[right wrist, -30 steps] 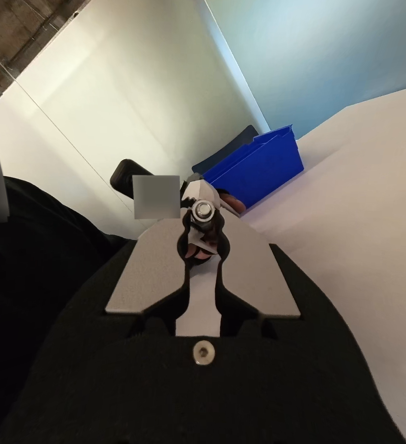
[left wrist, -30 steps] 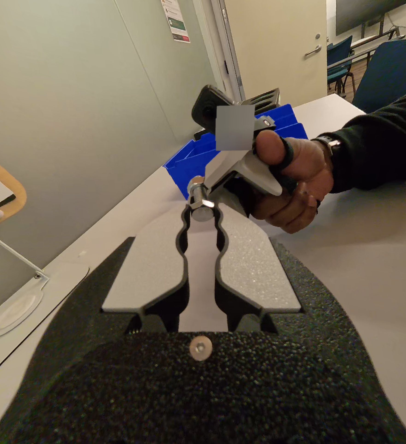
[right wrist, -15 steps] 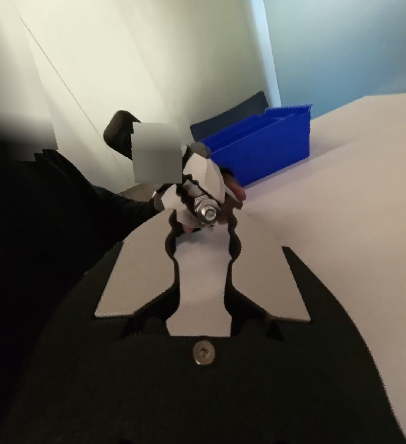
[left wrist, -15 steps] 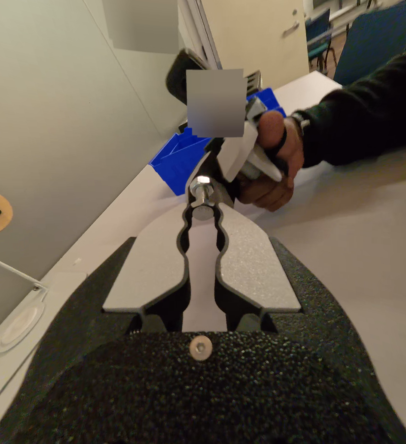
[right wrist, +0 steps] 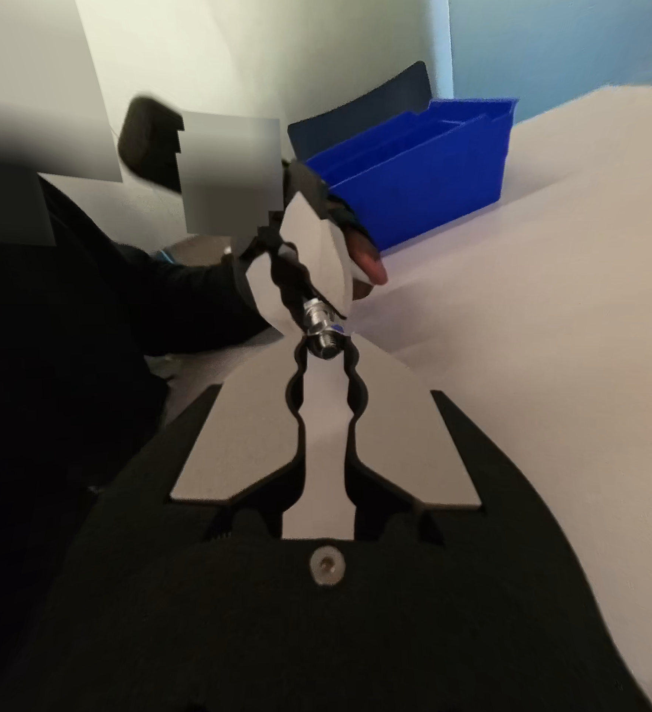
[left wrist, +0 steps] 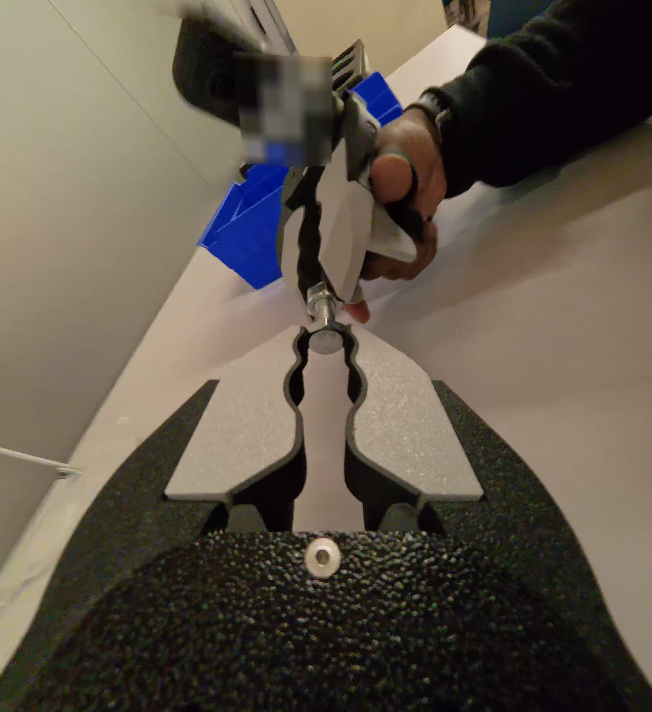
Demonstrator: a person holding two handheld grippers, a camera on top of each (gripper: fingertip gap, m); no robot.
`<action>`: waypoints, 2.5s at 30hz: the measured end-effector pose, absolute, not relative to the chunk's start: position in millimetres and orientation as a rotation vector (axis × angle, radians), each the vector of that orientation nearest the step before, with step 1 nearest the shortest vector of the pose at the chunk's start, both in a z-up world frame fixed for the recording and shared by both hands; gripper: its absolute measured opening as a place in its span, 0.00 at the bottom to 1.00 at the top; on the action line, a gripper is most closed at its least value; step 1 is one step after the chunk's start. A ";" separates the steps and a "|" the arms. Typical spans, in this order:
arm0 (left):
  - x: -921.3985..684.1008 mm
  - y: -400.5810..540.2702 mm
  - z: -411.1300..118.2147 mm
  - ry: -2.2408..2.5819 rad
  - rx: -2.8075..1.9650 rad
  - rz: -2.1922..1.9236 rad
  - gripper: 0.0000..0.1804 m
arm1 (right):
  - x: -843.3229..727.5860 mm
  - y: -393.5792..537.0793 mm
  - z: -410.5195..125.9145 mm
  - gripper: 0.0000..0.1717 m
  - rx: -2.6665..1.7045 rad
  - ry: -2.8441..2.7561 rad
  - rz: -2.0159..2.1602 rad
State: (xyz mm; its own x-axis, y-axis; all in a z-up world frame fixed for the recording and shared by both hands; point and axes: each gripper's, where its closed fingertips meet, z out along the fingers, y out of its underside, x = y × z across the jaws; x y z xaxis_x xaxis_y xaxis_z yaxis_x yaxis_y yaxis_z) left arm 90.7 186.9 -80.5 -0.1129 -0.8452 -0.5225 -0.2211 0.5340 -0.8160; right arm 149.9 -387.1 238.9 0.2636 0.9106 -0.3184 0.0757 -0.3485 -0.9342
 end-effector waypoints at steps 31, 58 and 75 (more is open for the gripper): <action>87.1 171.3 -75.2 1.529 -1.162 -1.332 0.10 | 153.5 -393.0 243.4 0.30 -1.549 -1.059 1.026; 83.7 164.3 -81.3 1.557 -1.307 -1.514 0.10 | 144.5 -395.2 232.4 0.11 -1.342 -1.264 0.609; 83.6 166.8 -79.1 1.561 -1.253 -1.427 0.09 | 145.4 -393.8 237.1 0.10 -1.449 -1.154 0.818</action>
